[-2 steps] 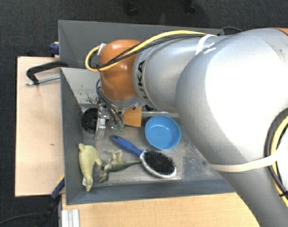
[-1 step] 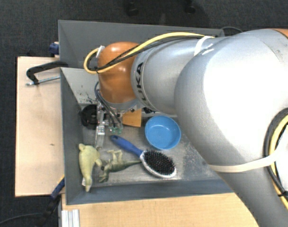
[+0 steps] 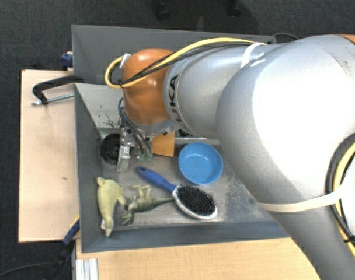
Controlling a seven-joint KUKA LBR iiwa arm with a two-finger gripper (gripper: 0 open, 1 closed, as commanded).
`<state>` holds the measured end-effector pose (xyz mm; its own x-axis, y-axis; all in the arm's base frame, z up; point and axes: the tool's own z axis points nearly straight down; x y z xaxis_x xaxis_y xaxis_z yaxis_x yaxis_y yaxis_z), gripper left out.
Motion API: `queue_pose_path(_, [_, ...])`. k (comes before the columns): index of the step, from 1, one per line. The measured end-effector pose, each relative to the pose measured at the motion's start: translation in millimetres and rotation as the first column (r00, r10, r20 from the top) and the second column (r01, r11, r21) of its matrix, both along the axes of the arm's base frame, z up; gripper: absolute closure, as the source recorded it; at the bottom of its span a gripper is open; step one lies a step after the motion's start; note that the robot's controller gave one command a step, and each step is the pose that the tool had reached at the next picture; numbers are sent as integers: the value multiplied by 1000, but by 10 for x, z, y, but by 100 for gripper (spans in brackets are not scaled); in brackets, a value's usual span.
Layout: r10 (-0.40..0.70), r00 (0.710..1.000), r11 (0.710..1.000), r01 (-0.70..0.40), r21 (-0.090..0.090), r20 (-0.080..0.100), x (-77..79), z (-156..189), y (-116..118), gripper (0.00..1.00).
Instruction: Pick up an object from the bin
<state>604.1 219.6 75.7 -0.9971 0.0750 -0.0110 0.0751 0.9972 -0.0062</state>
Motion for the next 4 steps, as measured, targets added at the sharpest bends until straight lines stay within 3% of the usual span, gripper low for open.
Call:
queue_pose_path(1, [-23, 1000, 1000, 23, -8, 2, -14, 3, 36, 100])
queue_pose_path(2, [-23, 1000, 1000, 23, -1, -9, -58, -41, 77, 0])
queue_pose_path(3, [-24, 1000, 1000, 24, -7, 1, -20, -7, 38, 100])
queue_pose_path(4, [-45, 999, 999, 45, 11, -1, -12, 303, 1, 100])
